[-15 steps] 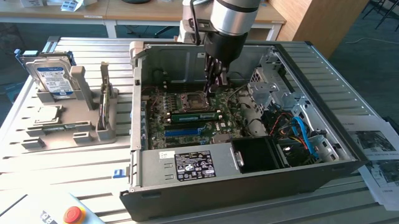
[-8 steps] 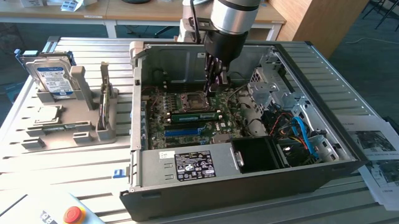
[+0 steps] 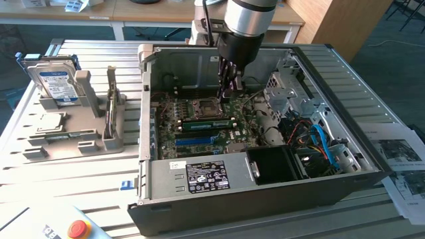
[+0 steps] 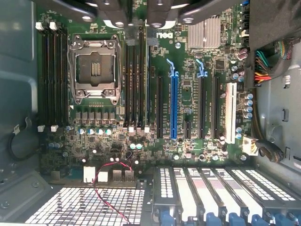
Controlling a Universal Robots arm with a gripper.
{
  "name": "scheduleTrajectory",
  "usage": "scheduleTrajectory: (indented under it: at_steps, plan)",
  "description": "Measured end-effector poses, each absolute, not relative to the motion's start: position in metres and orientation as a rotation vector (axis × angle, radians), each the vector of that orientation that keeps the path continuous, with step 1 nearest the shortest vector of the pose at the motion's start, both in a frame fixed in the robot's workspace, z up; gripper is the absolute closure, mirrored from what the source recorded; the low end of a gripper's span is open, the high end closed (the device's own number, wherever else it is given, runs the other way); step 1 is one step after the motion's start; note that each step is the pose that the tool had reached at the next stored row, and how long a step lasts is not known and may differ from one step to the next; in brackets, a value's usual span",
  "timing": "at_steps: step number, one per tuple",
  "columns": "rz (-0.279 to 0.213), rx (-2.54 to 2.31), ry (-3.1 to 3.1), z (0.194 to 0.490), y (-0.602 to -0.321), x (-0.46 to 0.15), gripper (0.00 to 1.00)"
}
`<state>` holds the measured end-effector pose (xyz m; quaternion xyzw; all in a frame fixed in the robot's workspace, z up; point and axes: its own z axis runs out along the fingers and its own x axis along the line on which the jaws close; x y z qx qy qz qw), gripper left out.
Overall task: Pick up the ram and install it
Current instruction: 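Press down the ram until it locks into place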
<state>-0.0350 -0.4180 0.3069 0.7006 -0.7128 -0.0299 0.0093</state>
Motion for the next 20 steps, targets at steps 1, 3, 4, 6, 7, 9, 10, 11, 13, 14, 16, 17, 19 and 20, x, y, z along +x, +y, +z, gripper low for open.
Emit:
scheduleTrajectory:
  at_steps: [1,3,4,6,7,9,10,11,13,14,16,17,19,20]
  plan:
    - [-0.093,2.188,-2.226,0.307,-0.418,-0.035,0.75]
    - [-0.093,2.188,-2.226,0.307,-0.418,-0.035,0.87]
    - [-0.093,2.188,-2.226,0.307,-0.418,-0.035,0.90]
    - [-0.093,2.188,-2.226,0.307,-0.418,-0.035,0.90]
    - [-0.093,2.188,-2.226,0.307,-0.418,-0.035,0.90]
    - [-0.093,2.188,-2.226,0.307,-0.418,-0.035,0.90]
    - [-0.093,2.188,-2.226,0.307,-0.418,-0.034,0.90]
    - [-0.093,2.188,-2.226,0.307,-0.418,-0.032,0.90]
    - [-0.094,2.188,-2.226,0.307,-0.418,-0.028,0.90]
    - [-0.094,2.188,-2.226,0.307,-0.418,-0.025,0.90]
    - [-0.094,2.188,-2.226,0.307,-0.418,-0.020,0.90]
    - [-0.094,2.188,-2.226,0.307,-0.418,-0.018,0.90]
    - [-0.095,2.187,-2.225,0.307,-0.418,-0.013,0.90]
    - [-0.095,2.187,-2.225,0.307,-0.418,-0.011,0.90]
